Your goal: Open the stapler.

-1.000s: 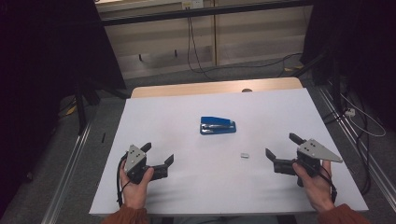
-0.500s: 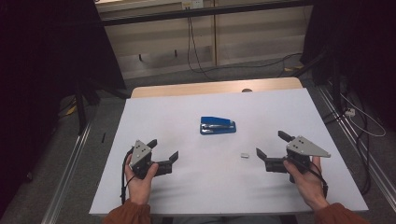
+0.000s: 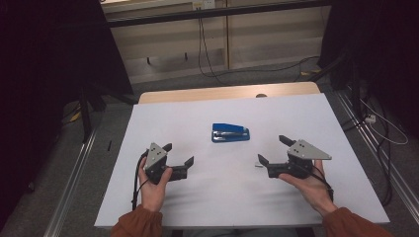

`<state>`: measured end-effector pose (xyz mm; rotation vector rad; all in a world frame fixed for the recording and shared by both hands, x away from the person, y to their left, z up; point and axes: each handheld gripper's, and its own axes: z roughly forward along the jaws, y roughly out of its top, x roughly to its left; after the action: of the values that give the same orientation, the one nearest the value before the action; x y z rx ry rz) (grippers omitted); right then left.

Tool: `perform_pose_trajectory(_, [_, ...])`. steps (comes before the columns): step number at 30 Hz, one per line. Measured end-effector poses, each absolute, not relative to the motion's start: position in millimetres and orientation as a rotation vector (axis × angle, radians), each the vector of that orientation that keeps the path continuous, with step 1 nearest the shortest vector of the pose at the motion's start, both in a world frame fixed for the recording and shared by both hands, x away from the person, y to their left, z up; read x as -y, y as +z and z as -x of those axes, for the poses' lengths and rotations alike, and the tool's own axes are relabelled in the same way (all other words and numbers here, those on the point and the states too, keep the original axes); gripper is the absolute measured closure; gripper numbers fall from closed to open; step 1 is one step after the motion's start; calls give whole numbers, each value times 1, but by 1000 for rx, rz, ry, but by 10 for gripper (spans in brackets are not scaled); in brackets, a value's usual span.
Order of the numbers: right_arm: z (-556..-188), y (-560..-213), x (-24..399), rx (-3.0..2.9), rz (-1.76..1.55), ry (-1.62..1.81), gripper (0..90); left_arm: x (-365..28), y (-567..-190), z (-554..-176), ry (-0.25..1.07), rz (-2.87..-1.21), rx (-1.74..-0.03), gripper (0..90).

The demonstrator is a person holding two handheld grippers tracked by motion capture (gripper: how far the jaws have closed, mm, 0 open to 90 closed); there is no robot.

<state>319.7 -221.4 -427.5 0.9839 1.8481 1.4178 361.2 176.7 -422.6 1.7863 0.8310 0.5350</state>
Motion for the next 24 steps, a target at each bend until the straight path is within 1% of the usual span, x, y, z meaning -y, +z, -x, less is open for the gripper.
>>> perform_pose_trajectory(5, [-325,-428,215,-1858,-974,1422,59,-174,-421,-367,530,-1787,-814,63])
perform_pose_trajectory(7, [-327,-428,212,-1865,-970,1429,79,-171,-421,-370,537,-1785,-810,63])
perform_pose_trajectory(14, [-340,-424,203,-1859,-968,1453,73,-163,-424,-378,521,-1808,-801,68])
perform_pose_trajectory(18, [-348,-424,195,-1871,-955,1432,84,-155,-423,-386,540,-1839,-774,68])
perform_pose_trajectory(24, [-356,-423,187,-1862,-953,1441,85,-152,-424,-390,527,-1836,-789,68])
